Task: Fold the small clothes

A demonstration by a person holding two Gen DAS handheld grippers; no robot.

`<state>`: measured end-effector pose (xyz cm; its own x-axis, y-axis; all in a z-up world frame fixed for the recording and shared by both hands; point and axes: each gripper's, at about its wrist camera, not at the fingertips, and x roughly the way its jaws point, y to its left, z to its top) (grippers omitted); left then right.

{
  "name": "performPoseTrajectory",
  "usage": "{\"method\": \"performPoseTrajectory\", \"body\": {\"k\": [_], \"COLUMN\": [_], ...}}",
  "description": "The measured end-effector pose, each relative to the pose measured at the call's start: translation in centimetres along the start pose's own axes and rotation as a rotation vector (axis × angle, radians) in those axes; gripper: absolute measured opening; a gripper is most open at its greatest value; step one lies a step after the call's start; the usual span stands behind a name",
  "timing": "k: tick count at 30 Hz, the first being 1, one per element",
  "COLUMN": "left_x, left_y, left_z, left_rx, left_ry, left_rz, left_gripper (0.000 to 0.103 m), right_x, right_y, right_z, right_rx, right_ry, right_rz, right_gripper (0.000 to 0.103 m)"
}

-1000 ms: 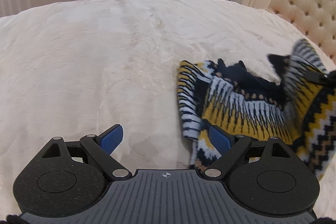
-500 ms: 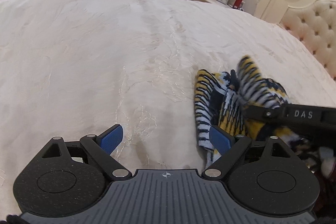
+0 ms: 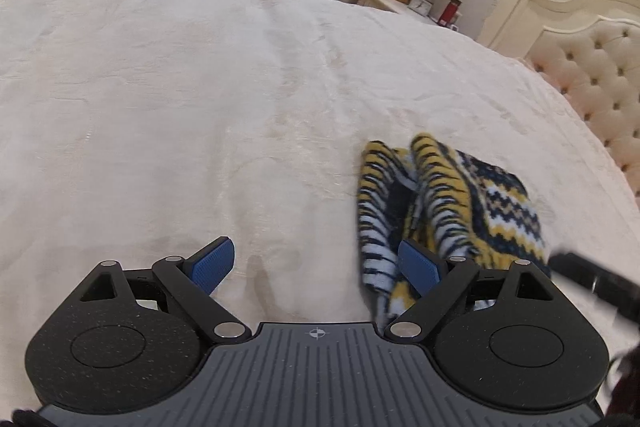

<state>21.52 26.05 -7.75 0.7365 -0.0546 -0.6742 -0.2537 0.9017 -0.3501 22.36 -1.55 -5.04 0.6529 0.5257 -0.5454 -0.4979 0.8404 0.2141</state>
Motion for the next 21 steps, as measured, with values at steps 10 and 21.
{"method": "performPoseTrajectory", "body": {"k": [10,21], "left_x": [-0.7,4.1], "left_y": [-2.7,-8.0], "left_z": [0.8,3.8], "left_rx": [0.05,0.095], "left_ry": [0.024,0.19], "left_rz": [-0.036,-0.178], "left_gripper": [0.09,0.089], "right_x": [-0.5,1.9], "right_y": [7.5,8.0], "right_z": [-4.7,-5.6], "right_rx": [-0.399,-0.433], "right_ry": [-0.01,-0.012], "right_rz": [0.056,0.024], "right_gripper": [0.077,0.024]}}
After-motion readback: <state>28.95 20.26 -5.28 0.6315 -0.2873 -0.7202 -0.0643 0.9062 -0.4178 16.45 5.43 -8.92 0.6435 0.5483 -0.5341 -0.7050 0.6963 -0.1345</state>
